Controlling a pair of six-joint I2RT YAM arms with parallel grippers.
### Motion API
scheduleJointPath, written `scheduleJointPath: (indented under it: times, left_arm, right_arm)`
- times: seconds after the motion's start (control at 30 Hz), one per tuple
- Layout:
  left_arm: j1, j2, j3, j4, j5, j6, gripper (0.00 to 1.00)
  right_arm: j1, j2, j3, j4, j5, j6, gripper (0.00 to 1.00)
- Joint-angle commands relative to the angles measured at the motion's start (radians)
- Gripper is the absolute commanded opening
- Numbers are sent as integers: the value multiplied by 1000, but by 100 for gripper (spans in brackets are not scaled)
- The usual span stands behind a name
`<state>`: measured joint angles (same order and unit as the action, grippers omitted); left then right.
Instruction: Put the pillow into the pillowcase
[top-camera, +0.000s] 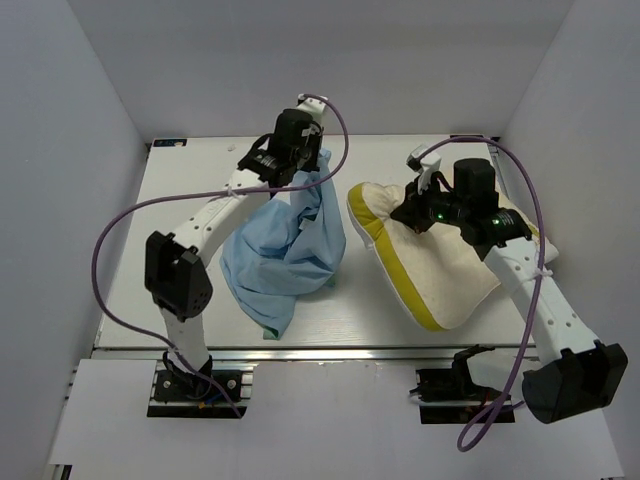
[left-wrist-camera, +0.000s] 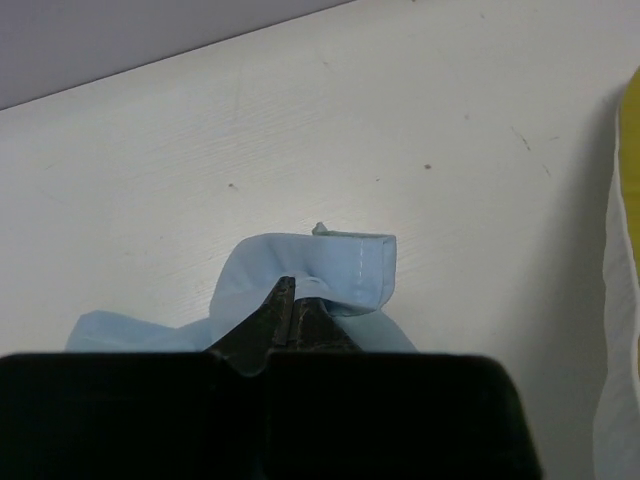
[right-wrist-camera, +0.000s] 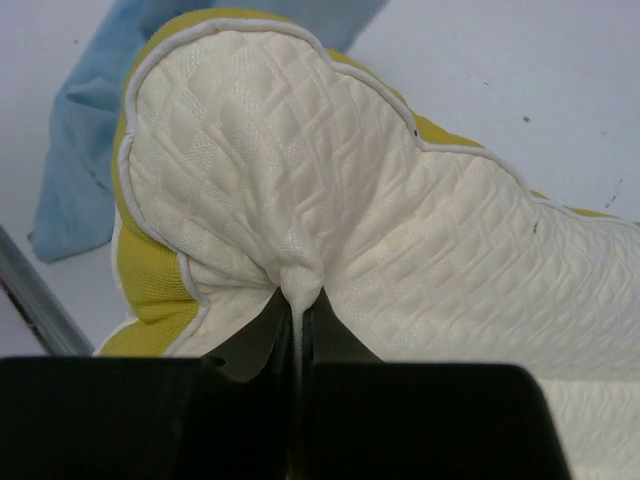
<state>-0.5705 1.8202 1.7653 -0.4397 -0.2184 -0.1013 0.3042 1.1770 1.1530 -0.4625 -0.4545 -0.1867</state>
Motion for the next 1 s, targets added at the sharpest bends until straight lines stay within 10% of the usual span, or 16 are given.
scheduleJointPath:
  times: [0.0, 0.27, 0.63, 0.97]
  left_arm:
    - [6, 107, 144, -69, 119, -18, 0]
    - [-12, 317, 417, -137, 192, -26, 1]
    - [-15, 281, 344, -113, 217, -15, 1]
    - [-15, 162, 313, -106, 217, -6, 2]
  right_arm:
    - [24, -66, 14, 27, -93, 12, 0]
    - [205, -25, 20, 97, 51, 75, 0]
    - [305, 222, -11, 186, 564, 124, 0]
    - [257, 334, -44, 208, 688, 130, 0]
